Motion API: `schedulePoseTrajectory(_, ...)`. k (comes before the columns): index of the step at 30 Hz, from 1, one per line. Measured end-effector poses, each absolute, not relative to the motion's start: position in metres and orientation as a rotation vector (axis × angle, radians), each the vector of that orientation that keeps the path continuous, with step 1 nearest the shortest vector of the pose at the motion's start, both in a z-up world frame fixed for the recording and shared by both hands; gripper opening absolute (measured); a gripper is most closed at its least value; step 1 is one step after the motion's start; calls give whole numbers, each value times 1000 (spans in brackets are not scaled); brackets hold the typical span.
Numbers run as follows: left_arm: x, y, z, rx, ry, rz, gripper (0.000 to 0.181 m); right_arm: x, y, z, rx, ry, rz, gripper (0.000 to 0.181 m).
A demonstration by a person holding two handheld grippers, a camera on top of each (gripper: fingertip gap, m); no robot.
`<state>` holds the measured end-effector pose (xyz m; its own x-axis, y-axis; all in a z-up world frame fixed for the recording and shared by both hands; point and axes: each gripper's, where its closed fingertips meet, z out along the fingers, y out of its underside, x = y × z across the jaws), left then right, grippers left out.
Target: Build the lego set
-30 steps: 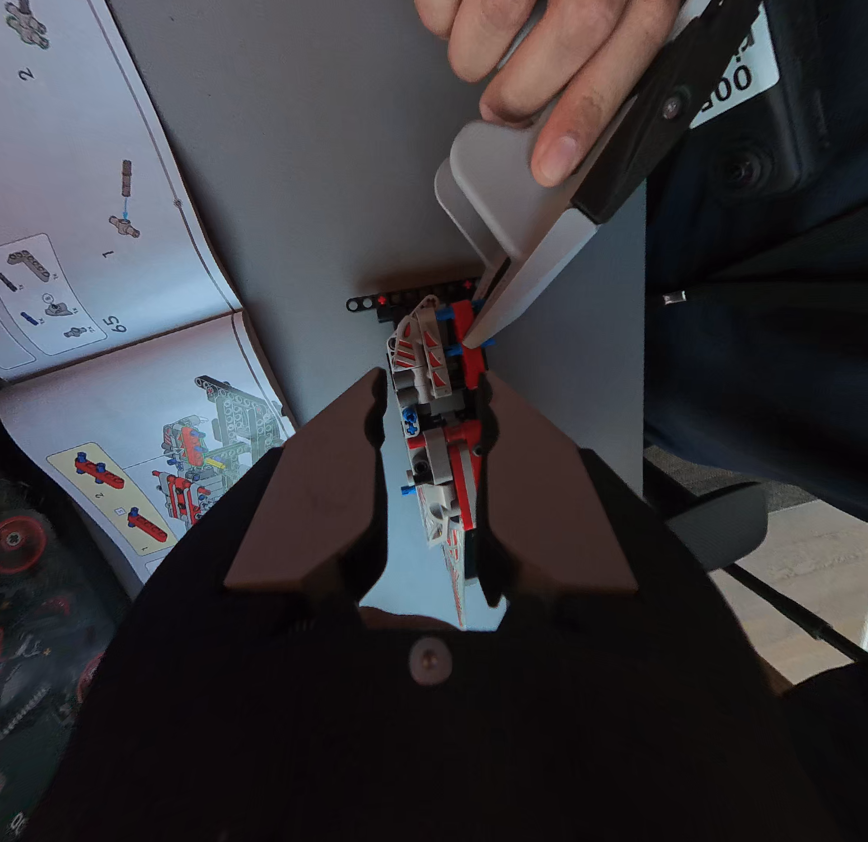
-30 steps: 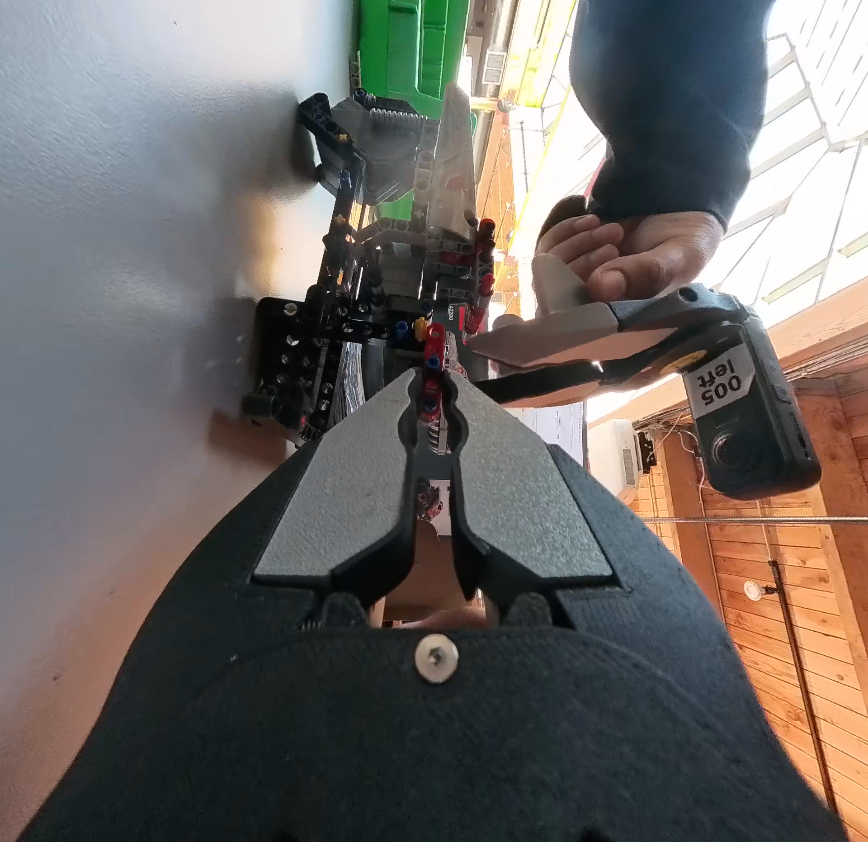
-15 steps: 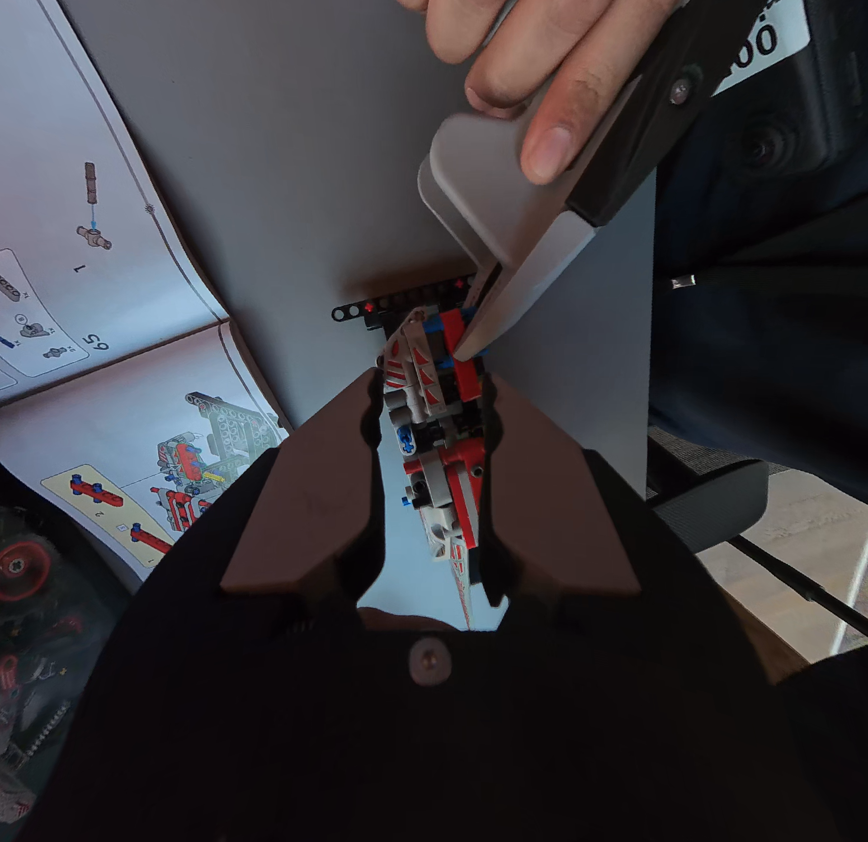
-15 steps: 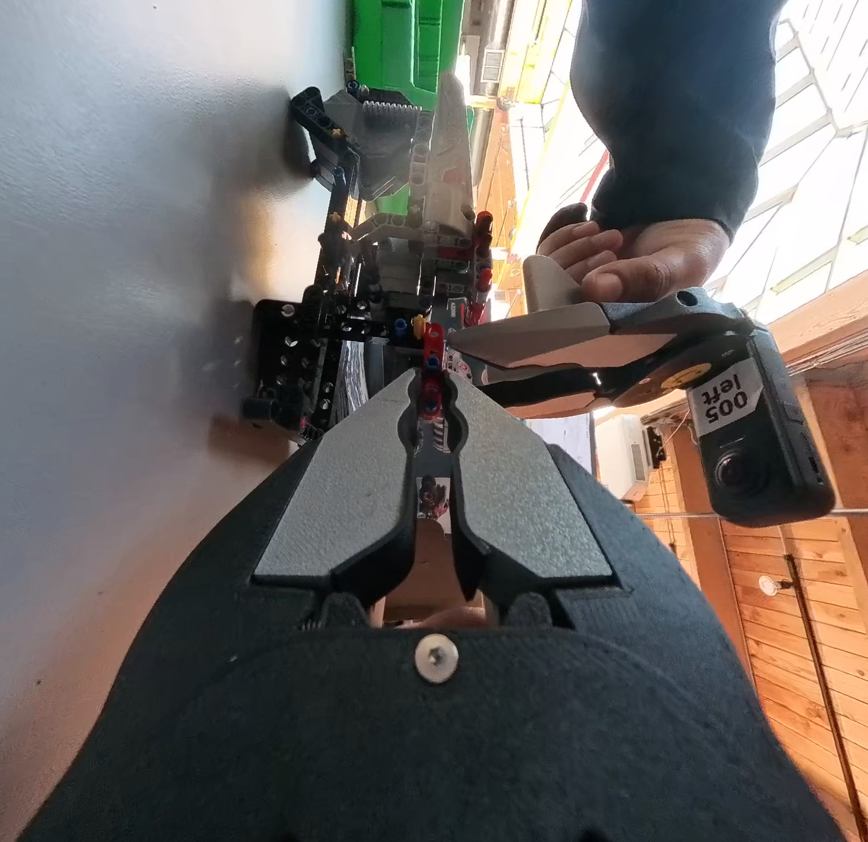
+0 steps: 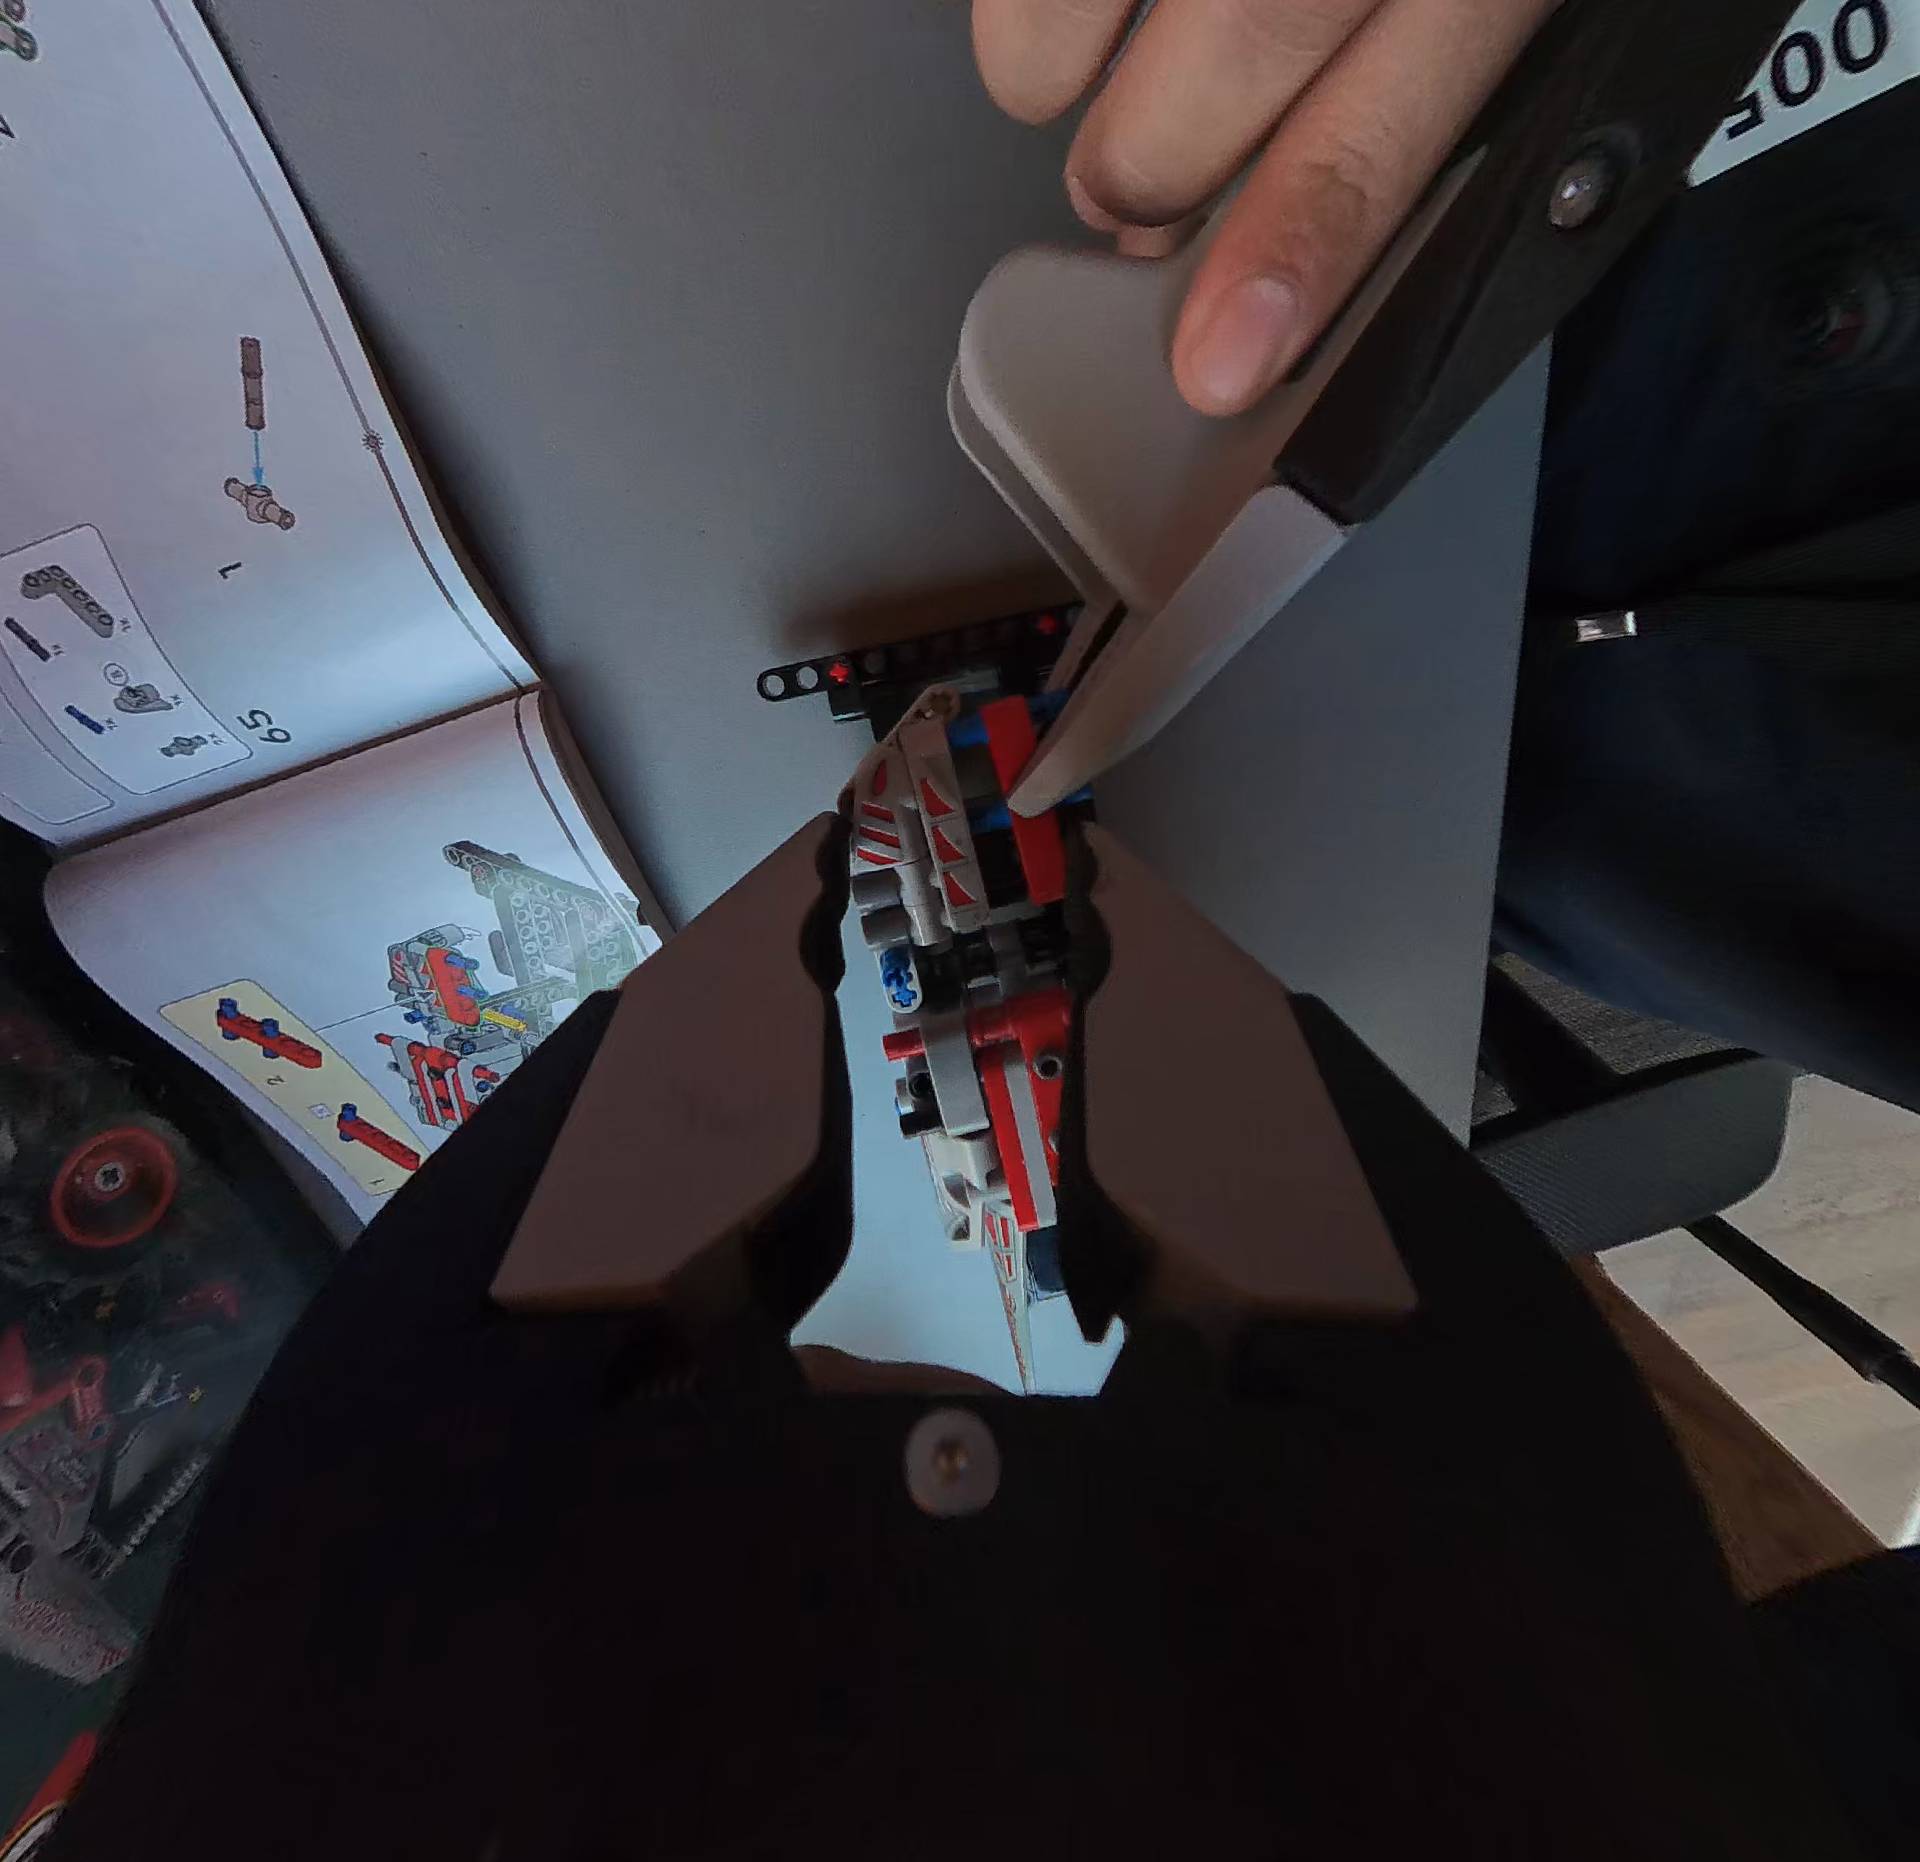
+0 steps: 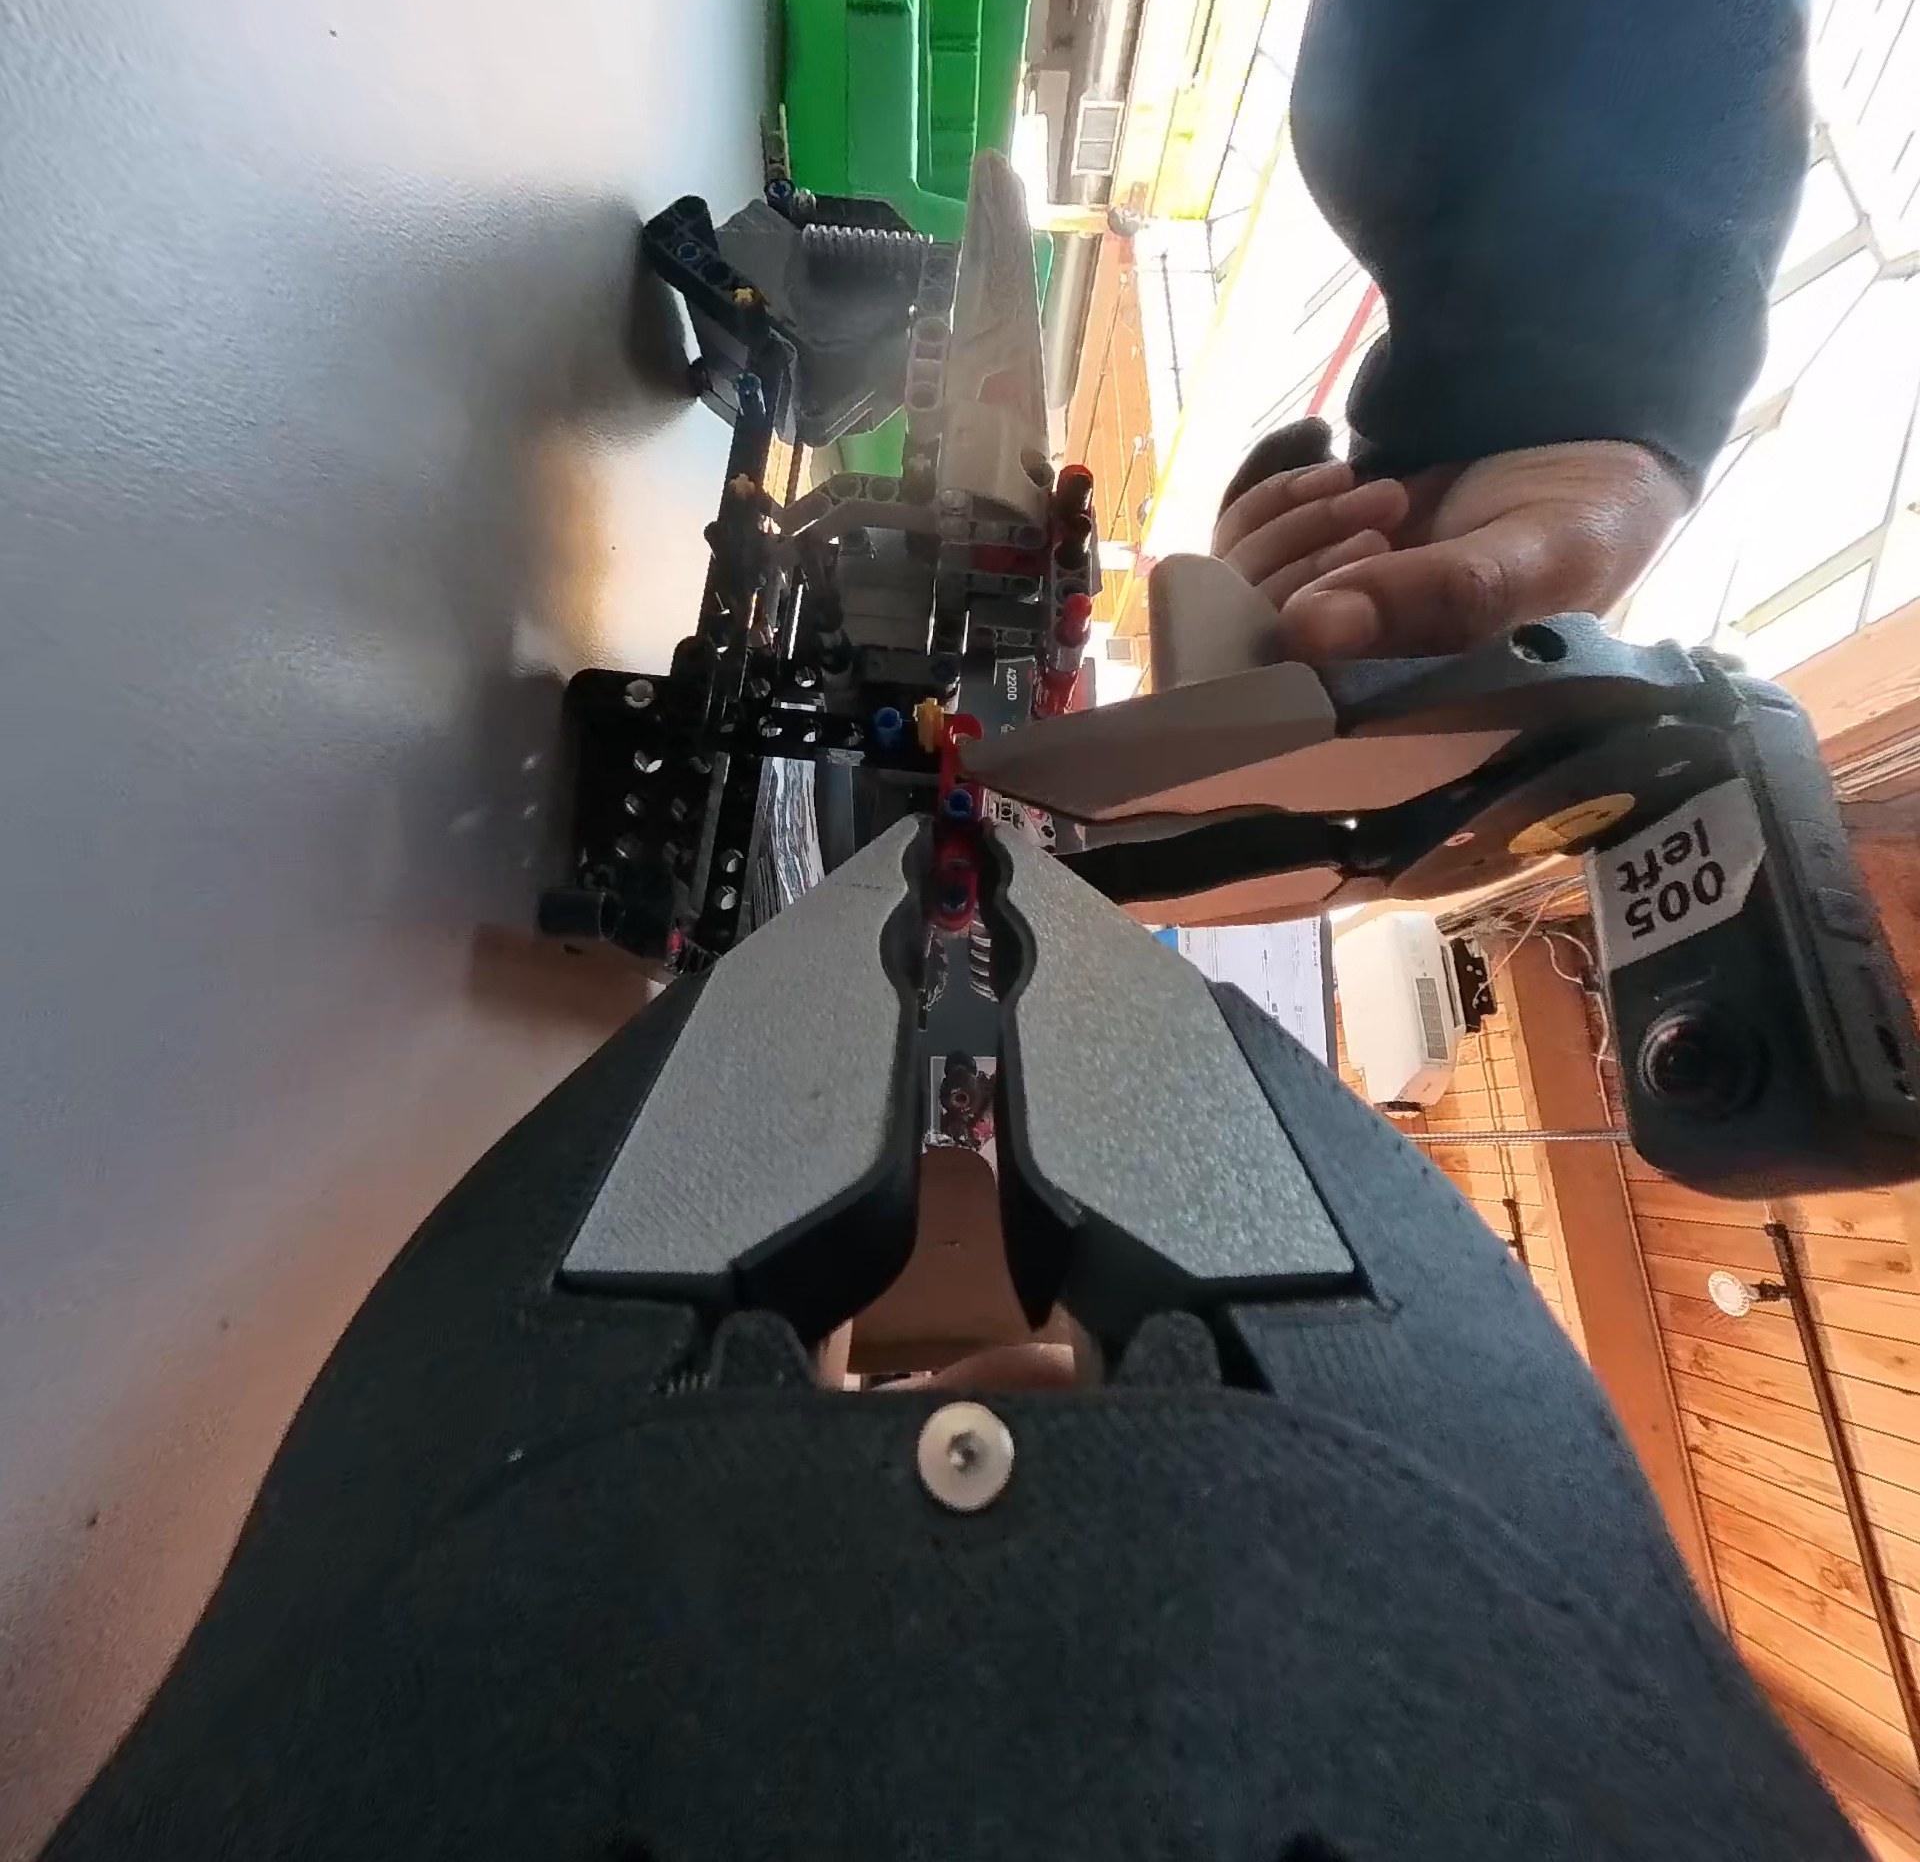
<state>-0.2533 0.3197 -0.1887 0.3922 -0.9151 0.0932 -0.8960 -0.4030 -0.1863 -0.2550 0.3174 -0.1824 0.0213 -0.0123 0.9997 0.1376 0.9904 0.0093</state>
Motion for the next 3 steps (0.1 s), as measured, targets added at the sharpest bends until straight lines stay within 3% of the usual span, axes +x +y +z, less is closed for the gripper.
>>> schedulePoseTrajectory(1,-253,320,-189,-2531,1656,-266,38,-255,317,-182,-103,-1547,-111,4)
schedulePoseTrajectory(3,-254,320,-189,-2528,1658,-251,38,-256,318,-182,-108,-1548,-104,3)
